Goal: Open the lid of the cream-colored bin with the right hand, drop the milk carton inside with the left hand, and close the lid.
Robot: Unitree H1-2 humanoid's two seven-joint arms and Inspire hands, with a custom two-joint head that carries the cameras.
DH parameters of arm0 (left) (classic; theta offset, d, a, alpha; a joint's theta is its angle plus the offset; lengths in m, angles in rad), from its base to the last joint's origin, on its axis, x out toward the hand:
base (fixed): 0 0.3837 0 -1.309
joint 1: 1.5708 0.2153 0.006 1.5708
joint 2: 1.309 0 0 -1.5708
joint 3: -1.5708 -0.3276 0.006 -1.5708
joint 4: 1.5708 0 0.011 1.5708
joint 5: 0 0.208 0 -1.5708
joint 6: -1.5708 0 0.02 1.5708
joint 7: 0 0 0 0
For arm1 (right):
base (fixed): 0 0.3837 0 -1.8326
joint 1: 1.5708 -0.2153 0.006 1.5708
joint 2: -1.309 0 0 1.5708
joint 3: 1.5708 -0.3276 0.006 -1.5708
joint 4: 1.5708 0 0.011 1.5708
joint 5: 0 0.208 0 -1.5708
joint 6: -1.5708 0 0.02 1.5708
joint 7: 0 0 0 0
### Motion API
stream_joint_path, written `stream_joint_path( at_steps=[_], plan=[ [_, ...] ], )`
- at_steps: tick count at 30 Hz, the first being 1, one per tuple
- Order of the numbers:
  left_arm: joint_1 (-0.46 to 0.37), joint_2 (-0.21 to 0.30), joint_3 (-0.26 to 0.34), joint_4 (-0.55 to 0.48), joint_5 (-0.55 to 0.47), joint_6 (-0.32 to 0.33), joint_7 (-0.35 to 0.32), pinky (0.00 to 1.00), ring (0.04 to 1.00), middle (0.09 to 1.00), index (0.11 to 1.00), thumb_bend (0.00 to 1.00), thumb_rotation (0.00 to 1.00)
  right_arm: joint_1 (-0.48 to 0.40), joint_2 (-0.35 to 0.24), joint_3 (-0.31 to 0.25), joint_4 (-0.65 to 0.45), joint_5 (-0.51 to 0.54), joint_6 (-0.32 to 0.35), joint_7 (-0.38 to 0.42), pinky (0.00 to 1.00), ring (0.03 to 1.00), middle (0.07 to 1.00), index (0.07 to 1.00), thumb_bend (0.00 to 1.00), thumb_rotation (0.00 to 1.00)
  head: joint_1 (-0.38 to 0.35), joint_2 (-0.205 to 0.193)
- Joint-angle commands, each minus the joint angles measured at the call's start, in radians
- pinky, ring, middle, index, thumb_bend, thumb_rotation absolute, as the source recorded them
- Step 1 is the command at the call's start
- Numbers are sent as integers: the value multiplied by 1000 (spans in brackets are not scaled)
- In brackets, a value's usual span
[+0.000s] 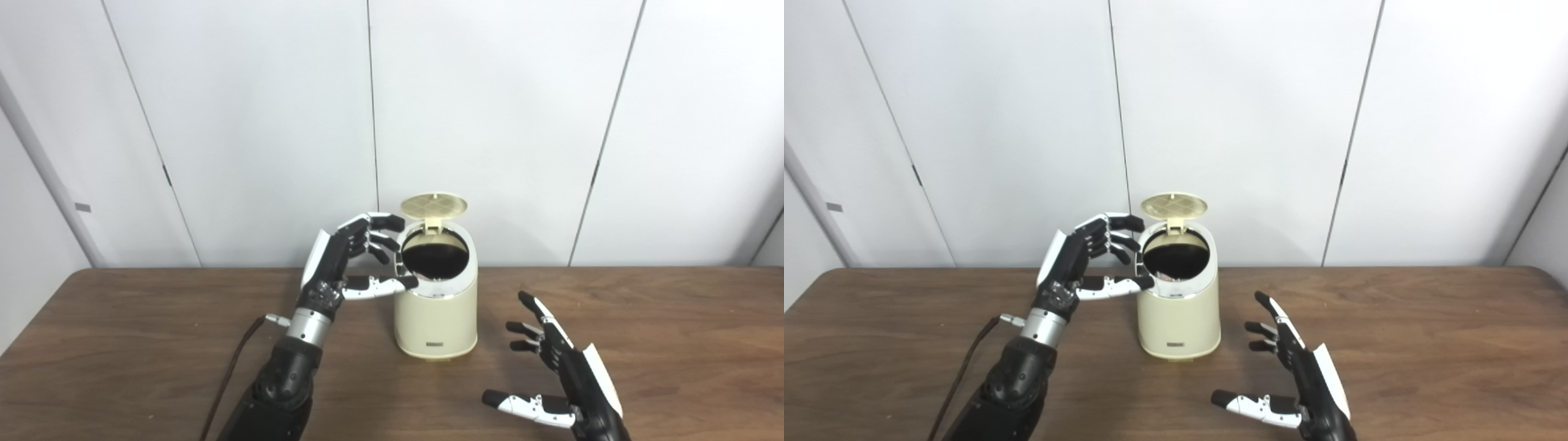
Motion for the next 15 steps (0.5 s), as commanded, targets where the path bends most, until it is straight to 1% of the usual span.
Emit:
stream_joint_path(
  at_steps=[1,3,6,9,11,15],
  plan=[
    [-43,23,24,-46,-4,-20,-5,466,587,696,689,806,14,-39,-9,-7,-15,18,-32,4,709,817,960,929,781,250,3,0],
    [-40,33,46,-63,-24,-20,-43,499,614,717,698,796,31,-38,-14,-10,-15,23,-33,7,709,818,962,930,778,243,9,-2],
    [-27,48,98,-101,-64,-20,-111,556,671,755,740,775,53,-39,-21,-11,-15,16,-32,7,704,814,960,924,778,238,15,-1],
    [-9,64,143,-138,-67,-20,-139,600,710,781,782,776,85,-39,-30,-9,-11,10,-33,6,702,810,958,919,776,234,23,-1],
    [8,71,175,-163,-74,-20,-153,614,719,787,790,786,106,-39,-34,-8,-14,9,-29,7,704,807,954,916,773,226,26,-1],
    [55,78,227,-210,-89,-20,-173,604,723,797,798,801,156,-38,-44,-9,-16,19,-20,17,729,815,956,925,761,208,34,1]
  ],
)
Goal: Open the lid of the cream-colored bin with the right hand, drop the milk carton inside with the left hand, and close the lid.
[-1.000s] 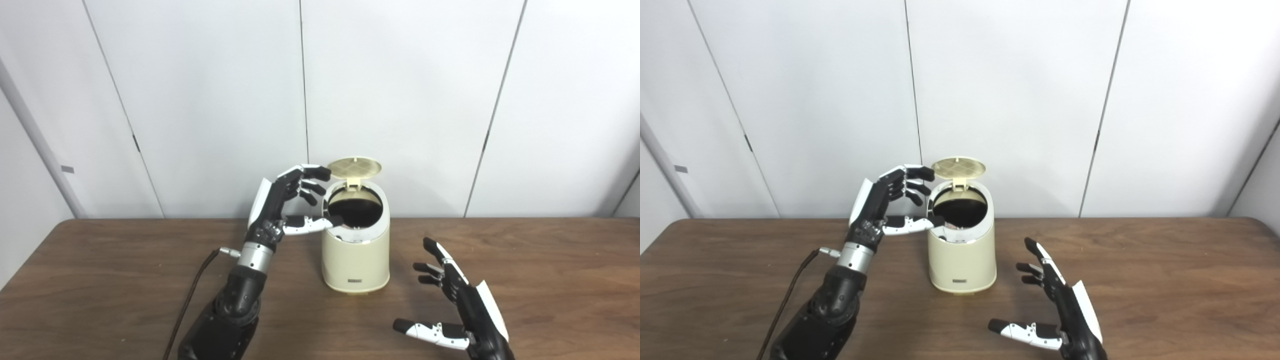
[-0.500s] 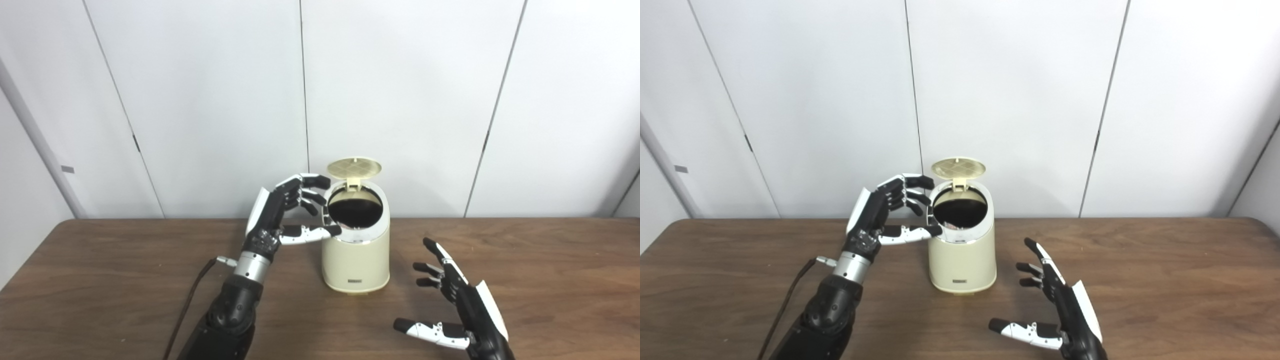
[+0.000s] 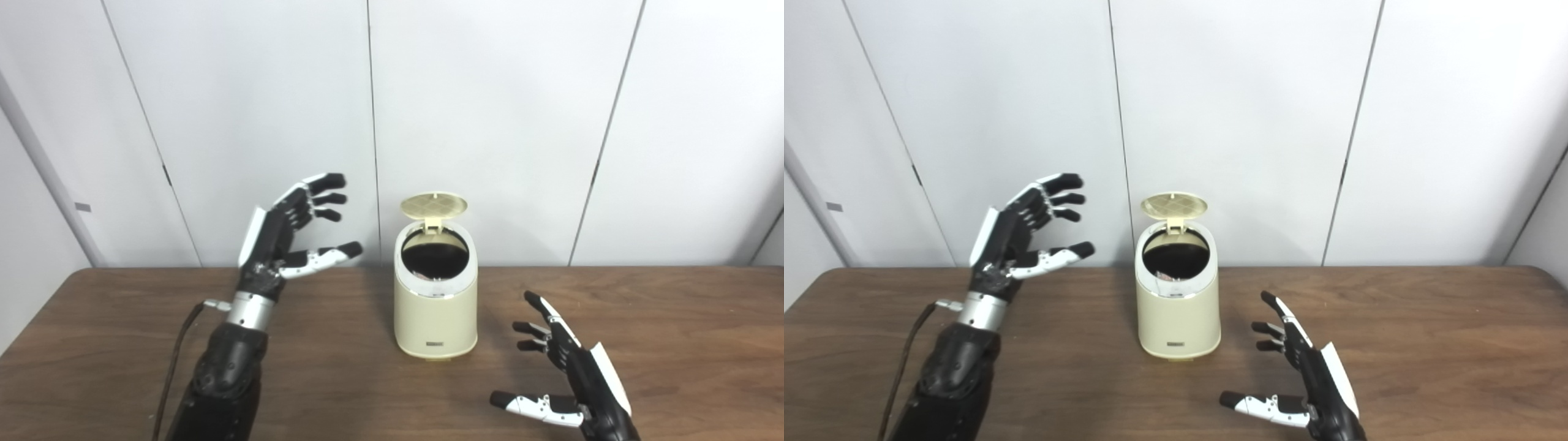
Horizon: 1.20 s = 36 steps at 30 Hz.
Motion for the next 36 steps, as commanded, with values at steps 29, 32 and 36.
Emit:
stream_joint_path(
  at_steps=[29,32,36],
  plan=[
    [254,33,51,-87,-233,54,-184,425,569,678,737,691,135,-25,-50,-13,0,36,-39,23,749,829,950,934,758,236,11,7],
    [265,22,49,-68,-243,47,-194,411,547,658,716,698,122,-23,-52,-13,8,41,-44,28,753,829,956,936,751,222,2,-3],
    [272,-2,66,-4,-226,-18,-201,414,532,645,701,668,70,-18,-49,-11,3,43,-32,33,754,823,955,924,756,222,-11,-10]
  ],
)
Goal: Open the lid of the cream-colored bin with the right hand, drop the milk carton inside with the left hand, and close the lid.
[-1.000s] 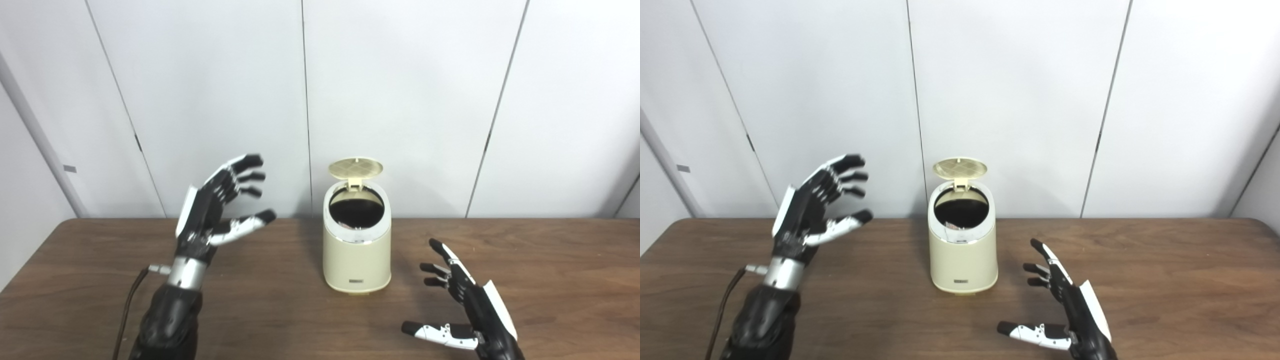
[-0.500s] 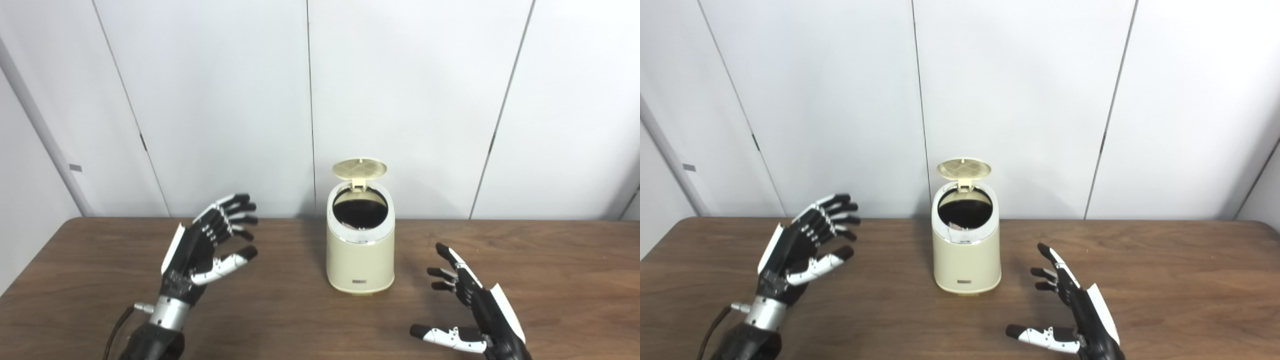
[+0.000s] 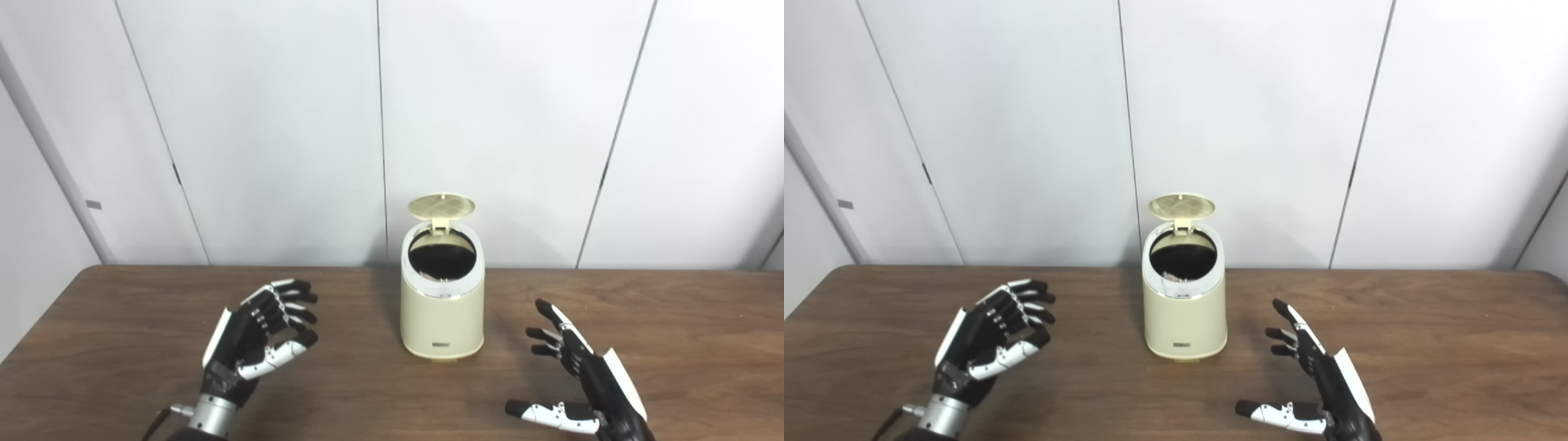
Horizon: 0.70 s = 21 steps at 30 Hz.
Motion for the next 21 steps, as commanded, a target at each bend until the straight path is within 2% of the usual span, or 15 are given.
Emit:
stream_joint_path(
  at_steps=[1,5,10,14,17,21],
  plan=[
    [-15,-3,17,15,2,-60,-5,430,538,644,701,661,58,-17,-1,-8,-26,17,-21,2,766,827,958,927,756,219,-1,1],
    [-18,-9,24,41,20,-61,-17,458,556,647,700,665,61,-30,-7,-10,-39,4,-5,3,759,827,953,928,761,235,-11,7],
    [-17,-2,11,47,72,-60,-24,474,571,666,696,652,70,-95,-39,-18,-73,-25,43,18,745,835,939,925,769,206,-35,13],
    [-11,6,-3,43,141,-60,-2,493,611,687,686,664,112,-184,-89,-24,-68,-52,63,41,760,858,933,916,769,241,-61,12],
    [-7,3,-6,46,150,-60,-3,502,624,695,690,681,121,-244,-119,-29,-52,-92,75,40,792,874,950,908,795,314,-68,10],
    [1,-6,-13,51,136,-58,-10,513,635,709,704,687,114,-354,-159,-30,-57,-121,145,70,777,884,950,905,785,328,-77,8]
  ],
)
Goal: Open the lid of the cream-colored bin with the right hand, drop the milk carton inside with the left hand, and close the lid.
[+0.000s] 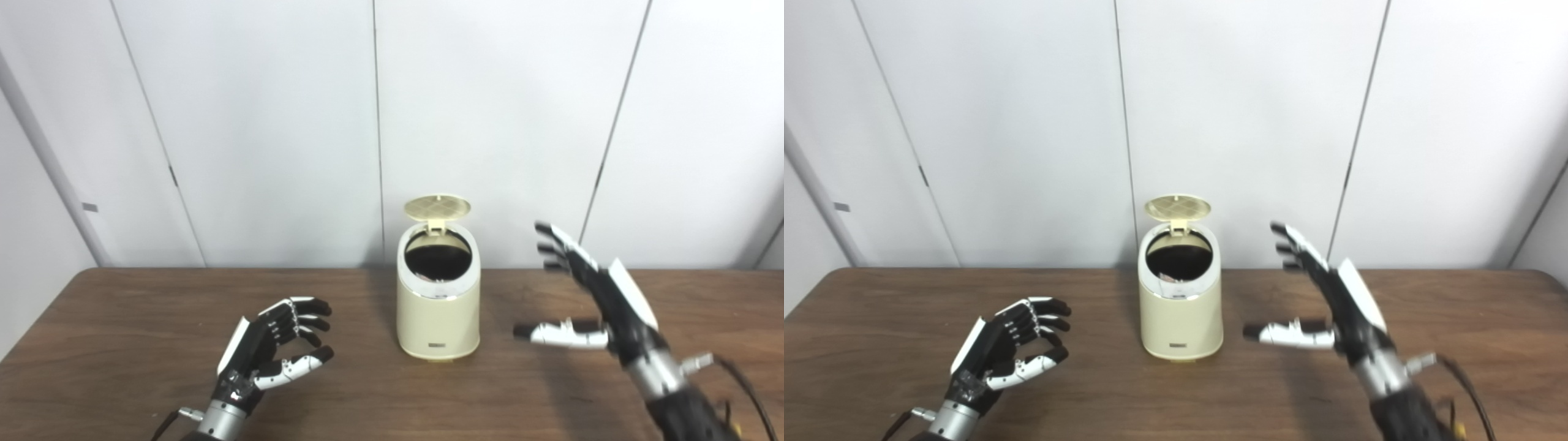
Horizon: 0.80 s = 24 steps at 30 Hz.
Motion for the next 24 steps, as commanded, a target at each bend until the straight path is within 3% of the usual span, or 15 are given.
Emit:
stream_joint_path(
  at_steps=[1,3,4,9,12,15,19,24],
  plan=[
    [18,-7,-8,22,-15,-26,-1,512,637,711,707,684,107,-84,-33,-1,-34,-32,40,19,747,862,936,900,787,350,0,-1],
    [19,-11,-10,23,-17,-26,-1,511,635,711,708,685,105,-133,-47,5,-51,-45,97,48,737,850,922,895,783,356,-1,-1],
    [19,-12,-11,24,-18,-27,-1,511,632,711,712,681,99,-162,-55,11,-55,-46,125,68,746,855,923,900,769,305,-2,-1],
    [20,-20,-11,30,-32,-27,-12,509,629,706,714,679,88,-262,-91,43,-42,-70,201,137,702,879,938,921,757,240,-7,-2],
    [21,-27,-7,33,-35,-28,-15,514,636,709,713,668,68,-325,-119,91,-21,-149,255,174,716,885,932,931,766,332,-9,-3],
    [21,-32,-3,41,-26,-29,-15,514,637,715,718,659,66,-368,-131,115,6,-175,276,198,738,894,934,932,799,391,-9,-4],
    [22,-39,2,47,-28,-29,-18,515,635,718,718,655,81,-403,-125,128,27,-184,283,220,795,920,937,925,797,400,-7,-2],
    [22,-50,10,51,-31,-30,-22,508,623,708,711,659,72,-458,-117,164,60,-188,285,257,755,920,942,931,780,392,-7,-2]
  ],
)
